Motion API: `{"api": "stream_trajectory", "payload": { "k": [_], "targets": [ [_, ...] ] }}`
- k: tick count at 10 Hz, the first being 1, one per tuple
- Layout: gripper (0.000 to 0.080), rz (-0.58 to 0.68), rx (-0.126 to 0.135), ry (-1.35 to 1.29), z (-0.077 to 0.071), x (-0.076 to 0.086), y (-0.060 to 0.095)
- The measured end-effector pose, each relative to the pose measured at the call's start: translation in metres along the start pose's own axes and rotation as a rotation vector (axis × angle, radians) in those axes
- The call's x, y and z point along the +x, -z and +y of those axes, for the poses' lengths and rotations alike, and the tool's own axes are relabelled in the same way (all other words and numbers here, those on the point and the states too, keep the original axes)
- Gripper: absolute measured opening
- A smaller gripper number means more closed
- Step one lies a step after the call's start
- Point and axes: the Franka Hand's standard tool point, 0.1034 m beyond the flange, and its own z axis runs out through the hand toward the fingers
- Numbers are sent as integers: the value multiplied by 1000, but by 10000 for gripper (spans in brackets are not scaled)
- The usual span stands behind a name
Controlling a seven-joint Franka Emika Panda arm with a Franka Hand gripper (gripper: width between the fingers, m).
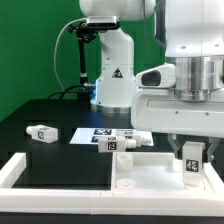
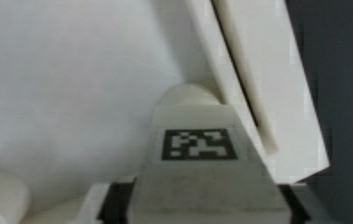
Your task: Assemble one leg
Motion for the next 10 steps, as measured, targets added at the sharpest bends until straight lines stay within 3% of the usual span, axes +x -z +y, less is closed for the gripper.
{"api": "stream_trajectory", "payload": {
  "k": [3,5,6,8,9,10],
  "targets": [
    [285,5,1,-483,-5,-5,-1],
    [285,-6,52,-881,-6,-4,-3],
    [285,-23,63,-1015,-6,-4,-3],
    [285,-23,63,-1009,-6,-4,-3],
    [365,-18,61,-948,-5,-4,-3],
    [365,-3,57,-707,-5,-2,-2]
  ]
}}
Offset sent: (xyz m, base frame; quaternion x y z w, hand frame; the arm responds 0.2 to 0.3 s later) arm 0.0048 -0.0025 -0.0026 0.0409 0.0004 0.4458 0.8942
